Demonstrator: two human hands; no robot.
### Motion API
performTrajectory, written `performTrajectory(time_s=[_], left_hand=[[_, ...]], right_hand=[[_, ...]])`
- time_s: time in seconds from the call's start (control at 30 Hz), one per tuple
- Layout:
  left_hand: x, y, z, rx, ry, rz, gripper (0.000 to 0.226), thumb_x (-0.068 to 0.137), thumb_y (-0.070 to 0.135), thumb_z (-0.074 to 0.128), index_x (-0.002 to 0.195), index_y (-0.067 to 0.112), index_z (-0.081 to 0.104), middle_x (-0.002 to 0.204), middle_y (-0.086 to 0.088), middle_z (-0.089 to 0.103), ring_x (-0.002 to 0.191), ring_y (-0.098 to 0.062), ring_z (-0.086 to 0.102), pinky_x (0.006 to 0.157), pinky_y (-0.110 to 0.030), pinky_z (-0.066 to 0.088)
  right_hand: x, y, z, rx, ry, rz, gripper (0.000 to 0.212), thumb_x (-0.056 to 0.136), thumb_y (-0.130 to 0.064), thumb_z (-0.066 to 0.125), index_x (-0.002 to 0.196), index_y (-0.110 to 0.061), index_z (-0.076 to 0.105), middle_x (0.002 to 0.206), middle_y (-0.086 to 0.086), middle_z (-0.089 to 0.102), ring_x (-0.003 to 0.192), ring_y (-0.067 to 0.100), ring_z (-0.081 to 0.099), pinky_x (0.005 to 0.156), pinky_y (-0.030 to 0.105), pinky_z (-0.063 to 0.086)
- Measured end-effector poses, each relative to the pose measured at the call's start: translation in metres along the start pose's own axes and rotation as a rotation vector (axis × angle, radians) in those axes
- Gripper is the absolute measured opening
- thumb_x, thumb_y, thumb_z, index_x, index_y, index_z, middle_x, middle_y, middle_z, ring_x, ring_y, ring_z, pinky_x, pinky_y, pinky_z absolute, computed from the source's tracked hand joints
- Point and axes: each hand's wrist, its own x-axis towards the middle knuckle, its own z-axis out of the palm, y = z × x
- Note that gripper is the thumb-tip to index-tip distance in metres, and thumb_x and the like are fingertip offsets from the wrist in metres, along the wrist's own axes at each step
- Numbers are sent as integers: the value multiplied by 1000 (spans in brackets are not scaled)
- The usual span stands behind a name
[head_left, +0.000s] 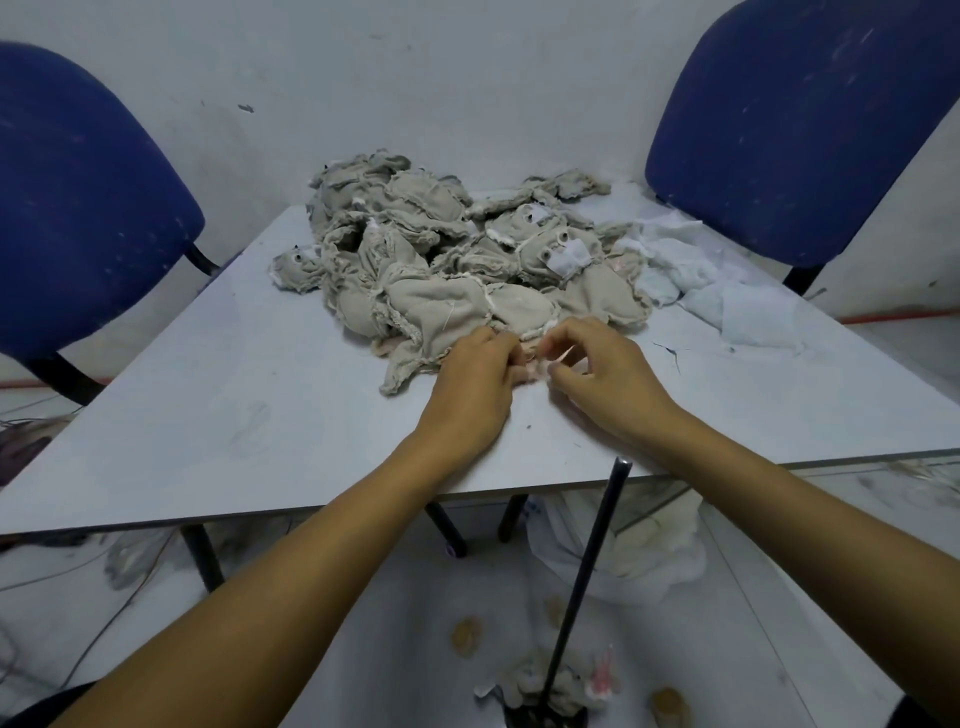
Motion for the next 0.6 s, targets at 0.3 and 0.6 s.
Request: performTrajectory(time_s=[0.3, 0.6], left_hand=[[-4, 2, -16, -835, 33, -268, 13, 97, 1, 55, 95, 14, 55, 68, 0, 61, 66, -19, 63, 63, -40, 57], [-2, 4, -19, -730, -81, -184, 15, 94, 3, 62, 100, 16, 63, 73, -16, 50, 61, -20, 53, 59, -33, 46]], right_hand=[[3, 5, -3, 218, -12, -55, 25, 88, -19, 74, 109, -26, 62, 88, -5, 64, 78, 5, 57, 68, 19, 48], [3, 8, -7, 429, -44, -5, 14, 91, -19, 71, 103, -15, 65, 72, 8, 59, 62, 11, 55, 55, 24, 47]])
